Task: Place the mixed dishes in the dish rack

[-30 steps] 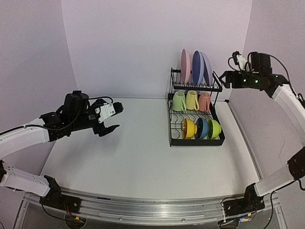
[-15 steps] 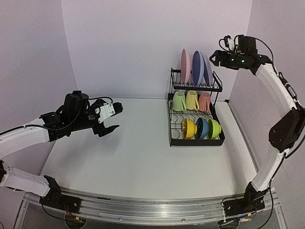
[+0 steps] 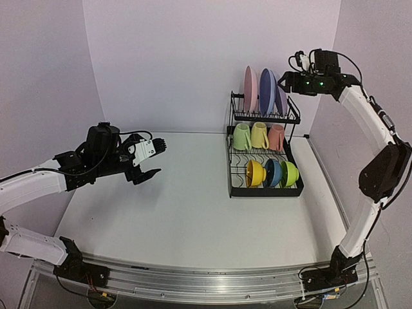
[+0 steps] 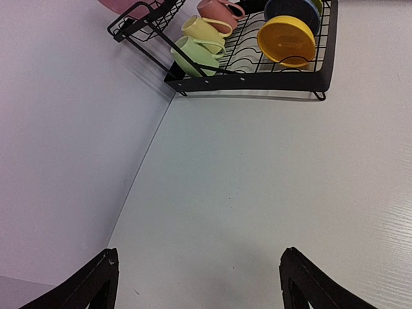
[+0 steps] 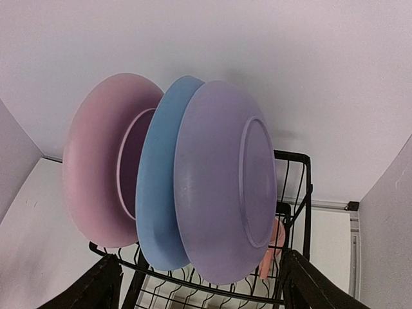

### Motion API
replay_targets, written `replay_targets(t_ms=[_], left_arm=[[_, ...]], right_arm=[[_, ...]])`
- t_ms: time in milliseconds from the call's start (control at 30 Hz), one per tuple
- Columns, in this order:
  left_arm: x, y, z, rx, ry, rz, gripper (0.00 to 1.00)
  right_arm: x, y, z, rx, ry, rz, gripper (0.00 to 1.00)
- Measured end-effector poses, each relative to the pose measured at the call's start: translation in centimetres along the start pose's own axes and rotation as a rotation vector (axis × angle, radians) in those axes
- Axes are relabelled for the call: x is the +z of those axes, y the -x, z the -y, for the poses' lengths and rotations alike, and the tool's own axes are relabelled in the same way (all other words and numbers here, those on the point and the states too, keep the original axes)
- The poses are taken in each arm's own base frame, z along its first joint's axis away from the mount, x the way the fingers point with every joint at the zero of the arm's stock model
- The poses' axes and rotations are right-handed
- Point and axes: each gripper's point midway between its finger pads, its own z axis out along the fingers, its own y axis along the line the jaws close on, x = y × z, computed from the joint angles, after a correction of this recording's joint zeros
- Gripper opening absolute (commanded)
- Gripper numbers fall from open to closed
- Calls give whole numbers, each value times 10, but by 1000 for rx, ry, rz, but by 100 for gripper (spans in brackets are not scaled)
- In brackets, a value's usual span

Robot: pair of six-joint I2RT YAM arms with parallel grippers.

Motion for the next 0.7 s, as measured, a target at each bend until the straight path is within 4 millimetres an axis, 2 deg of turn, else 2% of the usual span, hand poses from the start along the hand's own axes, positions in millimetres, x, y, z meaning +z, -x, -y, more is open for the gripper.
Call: replay_targets(t_ms=[267,500,700], left_arm=[[0,-1,-1,-2,3,-3,86],[0,-3,-3,-4,7,-7,86],[1,-6,-1,-5,3,-14,86]], right_arm=[[21,-16,8,-8,-32,-42,77],[26,-20,20,0,-94,-51,70],[30,-18,28,55,-141,-41,68]])
